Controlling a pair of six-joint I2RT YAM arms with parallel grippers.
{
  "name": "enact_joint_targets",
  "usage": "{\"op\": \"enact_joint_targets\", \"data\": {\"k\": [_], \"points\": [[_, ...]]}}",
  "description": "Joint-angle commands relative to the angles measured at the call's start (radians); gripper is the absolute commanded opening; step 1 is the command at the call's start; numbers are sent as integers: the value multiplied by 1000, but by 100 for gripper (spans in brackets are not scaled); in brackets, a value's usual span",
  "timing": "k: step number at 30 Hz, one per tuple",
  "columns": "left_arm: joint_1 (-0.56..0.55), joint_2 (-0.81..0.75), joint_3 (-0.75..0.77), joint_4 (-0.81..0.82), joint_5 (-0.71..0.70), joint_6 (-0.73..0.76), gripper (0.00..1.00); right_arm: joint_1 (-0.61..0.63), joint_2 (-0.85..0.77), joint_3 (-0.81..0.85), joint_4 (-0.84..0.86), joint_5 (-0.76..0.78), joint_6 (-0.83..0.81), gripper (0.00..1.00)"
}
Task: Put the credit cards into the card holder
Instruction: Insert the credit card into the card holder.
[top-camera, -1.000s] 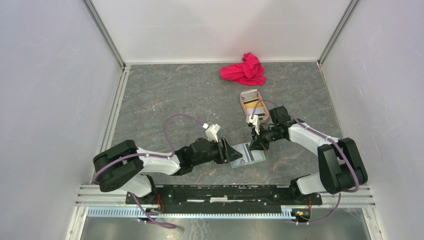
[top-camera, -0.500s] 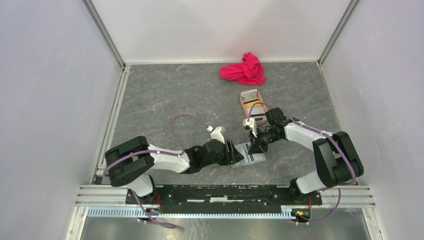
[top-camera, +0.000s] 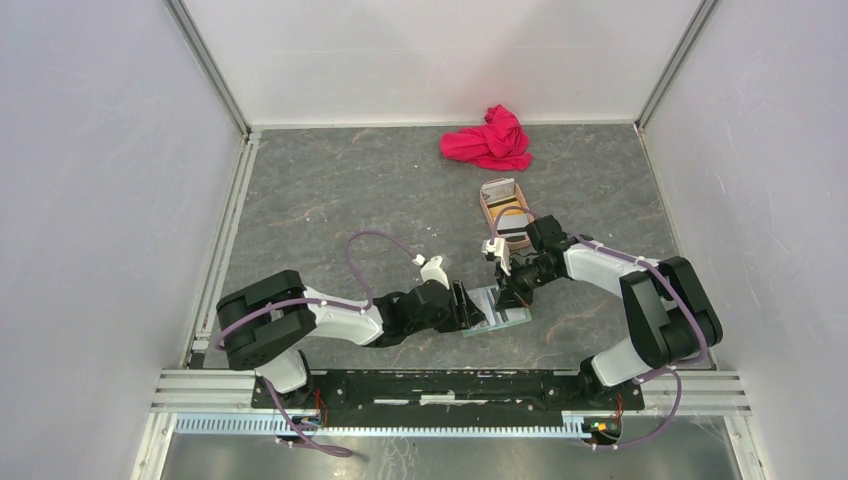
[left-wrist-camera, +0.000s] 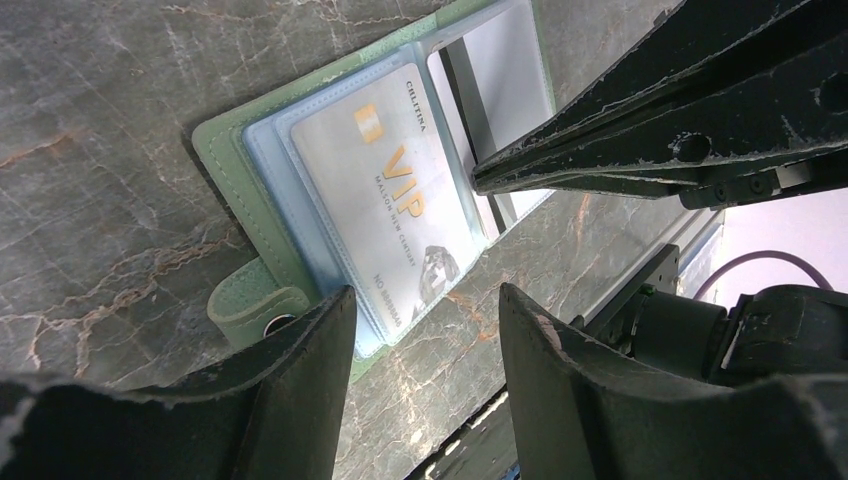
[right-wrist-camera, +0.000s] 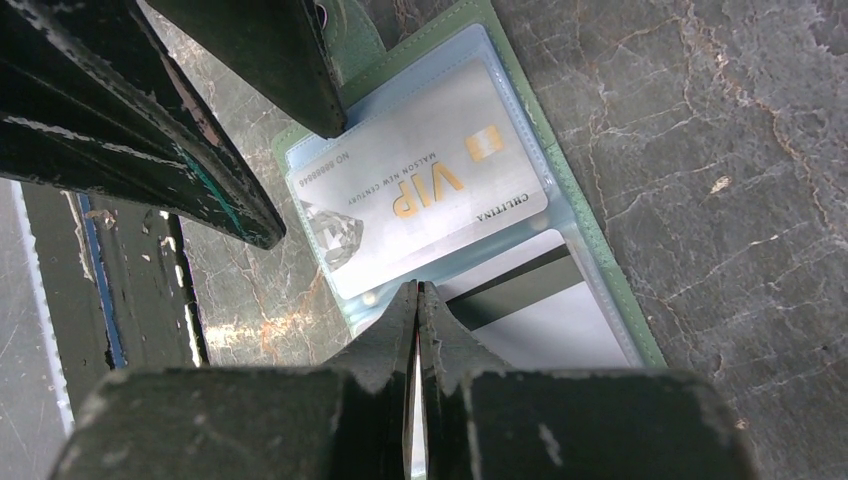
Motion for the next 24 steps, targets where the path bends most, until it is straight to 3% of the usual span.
{"op": "enact_joint_targets", "data": {"k": [1, 24], "points": [[-4, 9, 0, 23, -22, -30, 61, 5, 9, 30, 6, 18, -1, 7], [-5, -54, -38, 157, 6, 0, 57, 7, 9, 38, -8, 1, -11, 8]]}}
